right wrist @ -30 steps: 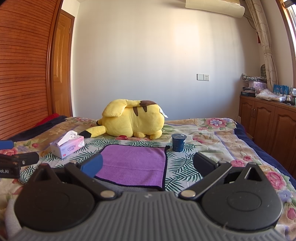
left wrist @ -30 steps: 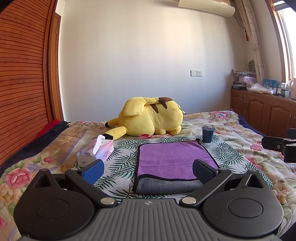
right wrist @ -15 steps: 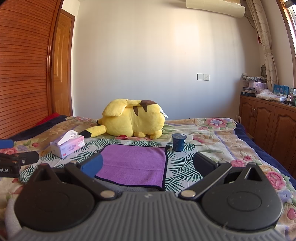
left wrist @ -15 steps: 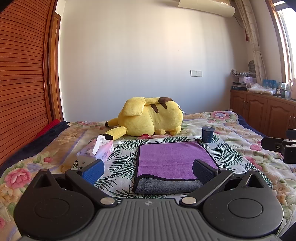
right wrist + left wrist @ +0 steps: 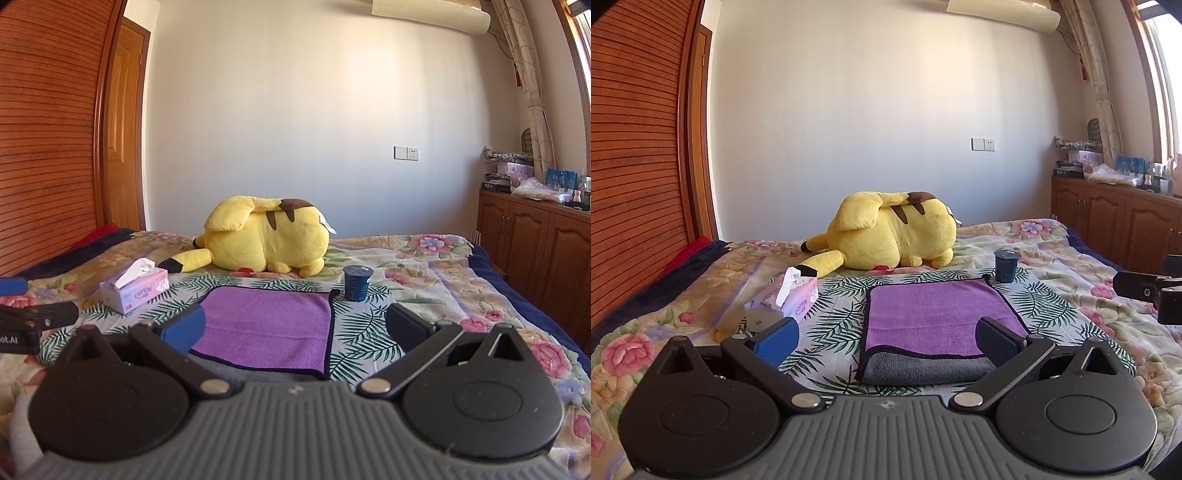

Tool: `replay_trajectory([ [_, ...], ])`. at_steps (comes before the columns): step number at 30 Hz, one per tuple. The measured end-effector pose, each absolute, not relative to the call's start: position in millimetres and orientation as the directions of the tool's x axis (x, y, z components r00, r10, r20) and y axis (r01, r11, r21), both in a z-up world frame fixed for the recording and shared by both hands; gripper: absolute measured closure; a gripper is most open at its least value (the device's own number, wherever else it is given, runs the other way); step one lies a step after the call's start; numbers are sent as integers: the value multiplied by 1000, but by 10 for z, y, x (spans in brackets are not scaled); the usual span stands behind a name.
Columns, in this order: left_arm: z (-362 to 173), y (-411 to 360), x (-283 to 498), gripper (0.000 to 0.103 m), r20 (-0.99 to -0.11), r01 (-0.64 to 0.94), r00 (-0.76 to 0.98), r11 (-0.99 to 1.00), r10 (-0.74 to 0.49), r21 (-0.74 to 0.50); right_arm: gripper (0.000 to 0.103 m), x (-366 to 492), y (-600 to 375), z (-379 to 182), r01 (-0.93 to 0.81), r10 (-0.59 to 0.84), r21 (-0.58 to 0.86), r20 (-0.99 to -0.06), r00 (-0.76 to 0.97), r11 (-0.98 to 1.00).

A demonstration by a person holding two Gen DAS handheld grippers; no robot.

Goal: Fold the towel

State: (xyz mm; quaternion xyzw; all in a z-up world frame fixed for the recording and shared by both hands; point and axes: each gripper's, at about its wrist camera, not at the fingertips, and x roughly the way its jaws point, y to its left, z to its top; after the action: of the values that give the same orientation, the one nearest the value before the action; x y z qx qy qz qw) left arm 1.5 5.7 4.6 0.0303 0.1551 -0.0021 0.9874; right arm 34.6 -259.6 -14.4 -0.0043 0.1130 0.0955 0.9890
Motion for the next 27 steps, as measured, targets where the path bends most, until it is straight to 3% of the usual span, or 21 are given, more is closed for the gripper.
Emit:
replay_trajectory([
  [27, -57, 1, 33, 16, -364, 14, 931, 996, 18, 85, 0, 367, -2535, -198, -204, 200, 8, -231, 952, 979],
])
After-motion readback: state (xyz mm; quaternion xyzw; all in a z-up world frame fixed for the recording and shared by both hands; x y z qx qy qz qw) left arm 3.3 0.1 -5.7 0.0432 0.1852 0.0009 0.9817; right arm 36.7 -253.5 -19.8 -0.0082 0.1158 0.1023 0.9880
